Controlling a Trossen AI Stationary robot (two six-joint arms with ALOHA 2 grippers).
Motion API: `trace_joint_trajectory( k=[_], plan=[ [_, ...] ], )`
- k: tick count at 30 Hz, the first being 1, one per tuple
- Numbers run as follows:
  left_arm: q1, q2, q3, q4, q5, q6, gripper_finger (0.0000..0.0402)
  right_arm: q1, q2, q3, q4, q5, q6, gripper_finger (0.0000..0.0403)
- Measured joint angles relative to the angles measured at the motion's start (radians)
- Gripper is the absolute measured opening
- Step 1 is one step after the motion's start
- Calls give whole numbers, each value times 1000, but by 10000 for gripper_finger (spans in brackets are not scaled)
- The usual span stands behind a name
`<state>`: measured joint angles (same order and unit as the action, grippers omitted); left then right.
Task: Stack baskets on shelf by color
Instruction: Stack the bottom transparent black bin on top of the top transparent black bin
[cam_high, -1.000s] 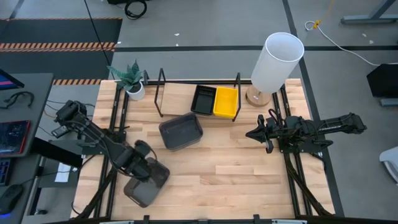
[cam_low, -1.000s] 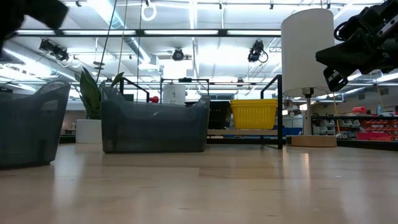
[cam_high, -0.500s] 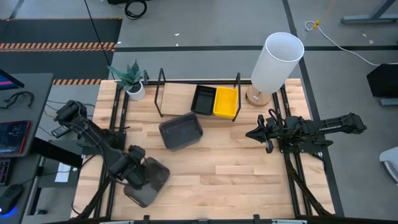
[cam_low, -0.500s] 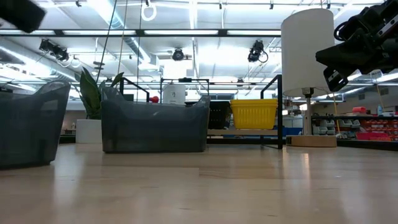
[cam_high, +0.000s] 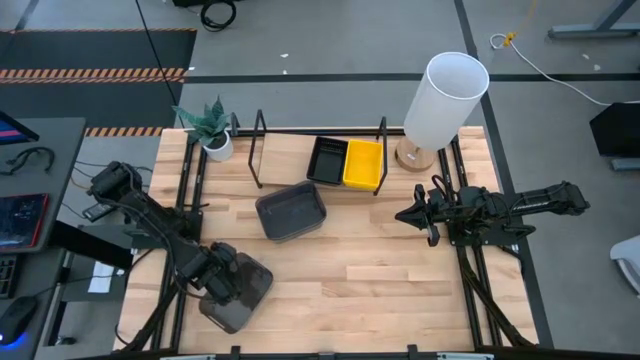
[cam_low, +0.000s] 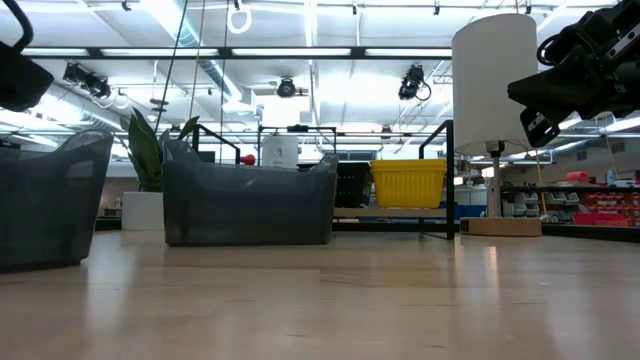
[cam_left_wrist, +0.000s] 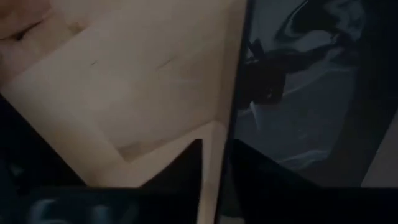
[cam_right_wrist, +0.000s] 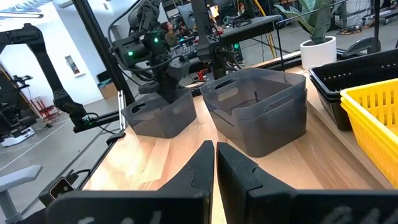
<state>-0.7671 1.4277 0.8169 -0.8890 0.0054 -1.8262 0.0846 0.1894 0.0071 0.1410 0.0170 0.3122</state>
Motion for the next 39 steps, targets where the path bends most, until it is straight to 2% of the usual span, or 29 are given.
trace_joint_trajectory(
  k=[3,4,9,12,16,21,24,30,39],
  plan=[
    [8,0,17,-23,-17,36,25,0,0,0,0,0,0,25],
    [13,0,30,-33,-30,54,14,0,0,0,0,0,0,25],
    [50,0,124,-122,-60,151,10,0,0,0,0,0,0,25],
    [96,0,199,-151,-96,266,7,0,0,0,0,0,0,25],
    [181,0,309,-160,-213,468,6,0,0,0,0,0,0,25],
    [321,0,410,-161,-426,758,5,0,0,0,0,0,0,25],
    [420,0,454,-163,-483,938,5,0,0,0,0,0,0,25],
    [610,0,537,-139,-492,1250,8,0,0,0,0,0,0,25],
    [820,13,531,-109,-429,1589,7,0,0,0,0,0,0,25]
  ],
)
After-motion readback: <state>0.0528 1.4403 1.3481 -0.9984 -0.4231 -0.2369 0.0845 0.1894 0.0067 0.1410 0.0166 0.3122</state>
